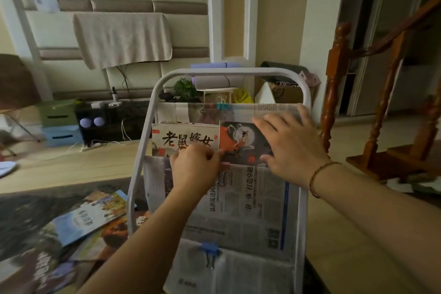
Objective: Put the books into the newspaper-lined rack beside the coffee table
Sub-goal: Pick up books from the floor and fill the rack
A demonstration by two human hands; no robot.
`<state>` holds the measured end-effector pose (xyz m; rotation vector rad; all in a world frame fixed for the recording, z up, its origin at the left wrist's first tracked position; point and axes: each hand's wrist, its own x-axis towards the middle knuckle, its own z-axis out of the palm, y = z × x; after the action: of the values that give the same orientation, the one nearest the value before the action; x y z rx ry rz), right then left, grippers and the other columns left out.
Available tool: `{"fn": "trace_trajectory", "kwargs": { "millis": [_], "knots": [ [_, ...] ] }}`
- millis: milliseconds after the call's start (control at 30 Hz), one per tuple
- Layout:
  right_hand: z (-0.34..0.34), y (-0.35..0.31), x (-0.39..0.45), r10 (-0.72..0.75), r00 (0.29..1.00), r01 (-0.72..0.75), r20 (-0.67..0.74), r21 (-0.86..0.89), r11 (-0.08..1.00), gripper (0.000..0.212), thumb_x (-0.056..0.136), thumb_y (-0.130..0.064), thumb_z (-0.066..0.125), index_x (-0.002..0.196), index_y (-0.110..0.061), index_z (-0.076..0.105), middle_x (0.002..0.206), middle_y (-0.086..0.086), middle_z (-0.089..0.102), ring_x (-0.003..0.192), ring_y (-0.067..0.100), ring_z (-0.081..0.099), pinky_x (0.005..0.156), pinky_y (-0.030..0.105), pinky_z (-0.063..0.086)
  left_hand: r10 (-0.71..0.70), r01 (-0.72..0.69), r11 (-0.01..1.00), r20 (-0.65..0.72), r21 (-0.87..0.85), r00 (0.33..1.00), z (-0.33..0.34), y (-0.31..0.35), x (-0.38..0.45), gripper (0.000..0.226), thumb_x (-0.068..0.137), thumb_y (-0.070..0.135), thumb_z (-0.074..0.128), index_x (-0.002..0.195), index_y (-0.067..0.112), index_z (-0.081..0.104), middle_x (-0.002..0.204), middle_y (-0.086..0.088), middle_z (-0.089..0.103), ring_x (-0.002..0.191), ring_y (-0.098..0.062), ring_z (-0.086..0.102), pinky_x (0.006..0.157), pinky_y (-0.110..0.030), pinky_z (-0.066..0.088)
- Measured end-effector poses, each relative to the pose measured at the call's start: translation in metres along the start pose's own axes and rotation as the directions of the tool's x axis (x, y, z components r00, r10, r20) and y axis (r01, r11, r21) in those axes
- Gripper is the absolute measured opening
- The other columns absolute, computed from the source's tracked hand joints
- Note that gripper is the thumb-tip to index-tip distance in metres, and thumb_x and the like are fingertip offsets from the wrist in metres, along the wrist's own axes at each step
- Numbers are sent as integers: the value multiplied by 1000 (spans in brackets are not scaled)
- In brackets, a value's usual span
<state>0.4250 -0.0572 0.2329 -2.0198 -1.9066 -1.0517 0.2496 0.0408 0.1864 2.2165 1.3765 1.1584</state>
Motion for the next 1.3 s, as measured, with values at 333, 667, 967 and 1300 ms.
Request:
{"fn": "trace_trajectory", "kwargs": {
  "millis": [333, 667, 967, 1300],
  "knots": [
    [5, 0, -18, 56, 996, -51, -65, 67, 996, 81, 86, -45, 59, 152, -15, 22, 151, 7, 33, 142, 29, 24, 117, 54, 17, 62, -66, 992, 43, 110, 997, 0, 8, -7, 39, 100, 46, 43, 79, 26, 70, 63, 9, 63, 71, -9, 59, 105, -45, 33],
    [28, -41, -96, 555, 741, -496, 378, 865, 73, 59, 96, -21, 55, 148, -30, 30, 104, -23, 54, 85, -20, 56, 60, 7, 49, 68, -69, 993, 4, 96, 998, 1, 18, -22, 29, 99, 43, 44, 92, 29, 68, 69, 14, 59, 79, -12, 55, 112, -53, 26],
    [25, -46, -96, 622, 688, -493, 374, 870, 23, 18, 95, -20, 56, 107, -33, 54, 82, -13, 60, 74, 3, 62, 54, 16, 53, 17, -20, 999, -69, -38, 997, 10, 17, -22, 23, 98, 28, 49, 83, 31, 66, 64, 17, 53, 80, -9, 47, 115, -53, 18],
    [-1, -78, -94, 625, 780, -427, 17, 744, 513, 78, 93, -21, 57, 154, -23, 9, 161, -4, 10, 149, 18, 10, 117, 41, 24, 251, -261, 959, 94, 111, 963, -15, 4, -39, 27, 97, 42, 48, 119, 28, 55, 125, 7, 54, 118, -15, 52, 108, -35, 40]
  ]
}}
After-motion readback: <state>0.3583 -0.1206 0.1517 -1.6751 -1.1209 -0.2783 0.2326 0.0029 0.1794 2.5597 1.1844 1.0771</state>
